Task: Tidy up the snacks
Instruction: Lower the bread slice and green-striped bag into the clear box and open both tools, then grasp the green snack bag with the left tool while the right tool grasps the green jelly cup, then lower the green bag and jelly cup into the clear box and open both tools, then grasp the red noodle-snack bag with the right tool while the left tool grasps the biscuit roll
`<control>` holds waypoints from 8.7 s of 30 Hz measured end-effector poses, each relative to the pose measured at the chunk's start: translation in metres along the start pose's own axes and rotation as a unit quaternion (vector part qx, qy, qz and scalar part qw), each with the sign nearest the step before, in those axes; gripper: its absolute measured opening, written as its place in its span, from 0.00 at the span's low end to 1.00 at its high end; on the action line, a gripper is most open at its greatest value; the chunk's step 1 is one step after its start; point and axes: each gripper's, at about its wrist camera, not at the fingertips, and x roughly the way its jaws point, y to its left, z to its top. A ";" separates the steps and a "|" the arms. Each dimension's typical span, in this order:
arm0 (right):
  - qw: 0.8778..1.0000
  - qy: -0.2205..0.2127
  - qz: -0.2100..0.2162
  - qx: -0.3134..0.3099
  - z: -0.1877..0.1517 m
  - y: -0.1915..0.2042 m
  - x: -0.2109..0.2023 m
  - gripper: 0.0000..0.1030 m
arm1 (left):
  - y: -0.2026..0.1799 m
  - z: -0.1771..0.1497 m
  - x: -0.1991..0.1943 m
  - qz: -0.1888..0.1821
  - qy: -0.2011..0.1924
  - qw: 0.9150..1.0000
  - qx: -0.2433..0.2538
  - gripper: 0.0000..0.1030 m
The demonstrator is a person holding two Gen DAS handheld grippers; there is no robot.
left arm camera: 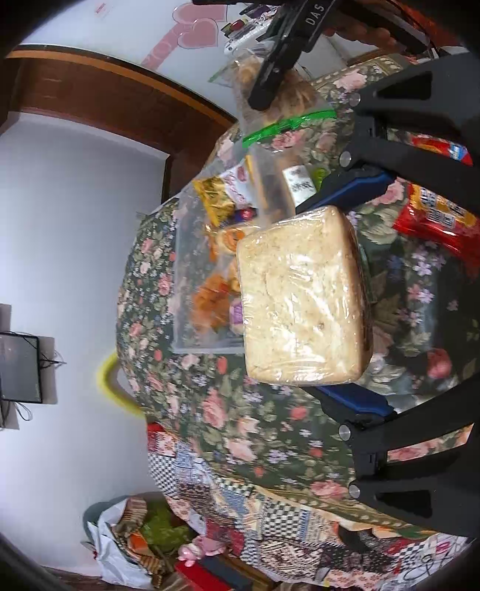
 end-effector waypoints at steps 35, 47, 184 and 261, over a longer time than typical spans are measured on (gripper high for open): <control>0.999 0.037 -0.021 -0.012 0.043 -0.006 0.093 0.43 | -0.007 0.057 0.103 0.013 0.033 0.999 -0.018 0.80; 0.999 0.004 -0.035 -0.039 0.042 0.004 0.056 0.68 | -0.016 0.053 0.058 0.006 0.000 1.000 0.009 0.81; 0.996 0.035 -0.047 -0.073 0.054 0.003 0.094 0.64 | -0.010 0.079 0.093 0.000 0.016 1.000 -0.014 0.52; 0.991 0.100 -0.011 0.087 -0.096 -0.083 0.019 0.62 | -0.116 -0.017 0.156 -0.102 0.186 0.971 0.112 0.84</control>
